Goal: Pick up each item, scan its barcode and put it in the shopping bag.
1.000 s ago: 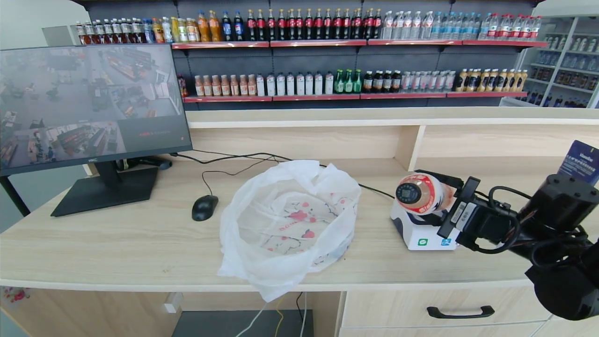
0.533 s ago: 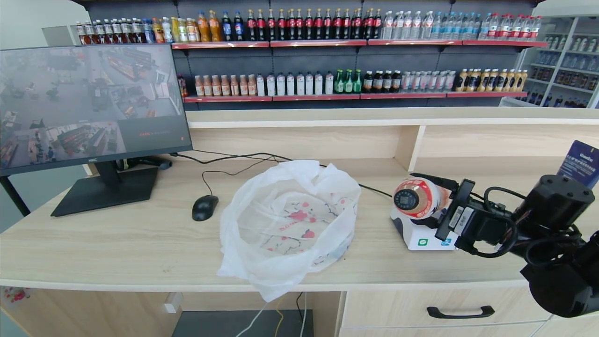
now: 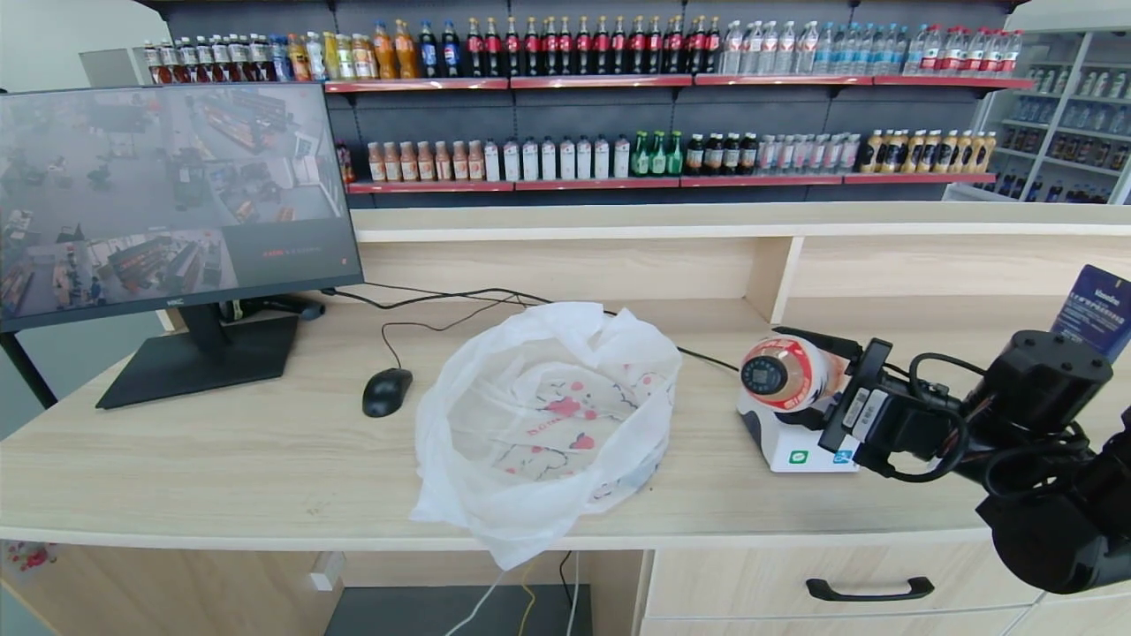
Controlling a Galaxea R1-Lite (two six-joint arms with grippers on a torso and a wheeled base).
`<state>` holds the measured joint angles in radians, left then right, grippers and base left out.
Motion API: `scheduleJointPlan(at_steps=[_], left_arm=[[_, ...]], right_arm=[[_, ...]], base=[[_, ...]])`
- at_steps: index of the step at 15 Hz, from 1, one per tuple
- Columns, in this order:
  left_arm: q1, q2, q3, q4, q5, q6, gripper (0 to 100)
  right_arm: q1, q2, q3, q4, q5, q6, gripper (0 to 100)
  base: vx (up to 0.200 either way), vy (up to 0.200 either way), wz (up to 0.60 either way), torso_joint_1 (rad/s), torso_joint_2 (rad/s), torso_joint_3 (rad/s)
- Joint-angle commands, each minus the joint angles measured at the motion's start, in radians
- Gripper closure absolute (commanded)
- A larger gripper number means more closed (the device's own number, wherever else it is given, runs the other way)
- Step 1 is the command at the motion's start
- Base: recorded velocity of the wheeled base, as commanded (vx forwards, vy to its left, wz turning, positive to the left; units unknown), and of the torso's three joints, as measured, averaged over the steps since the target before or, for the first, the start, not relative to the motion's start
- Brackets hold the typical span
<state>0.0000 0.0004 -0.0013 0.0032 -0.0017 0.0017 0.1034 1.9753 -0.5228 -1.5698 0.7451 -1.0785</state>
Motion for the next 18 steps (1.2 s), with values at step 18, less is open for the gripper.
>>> scheduleJointPlan(at_steps=[18], left_arm=[[0.000,0.000,0.001,0.000,0.000,0.000,0]], right_arm=[[0.090,-0.171,-0.051,-0.001,-0.214,0.351,100]], base=[[0.000,0.000,0.00,0.000,0.00,0.000]])
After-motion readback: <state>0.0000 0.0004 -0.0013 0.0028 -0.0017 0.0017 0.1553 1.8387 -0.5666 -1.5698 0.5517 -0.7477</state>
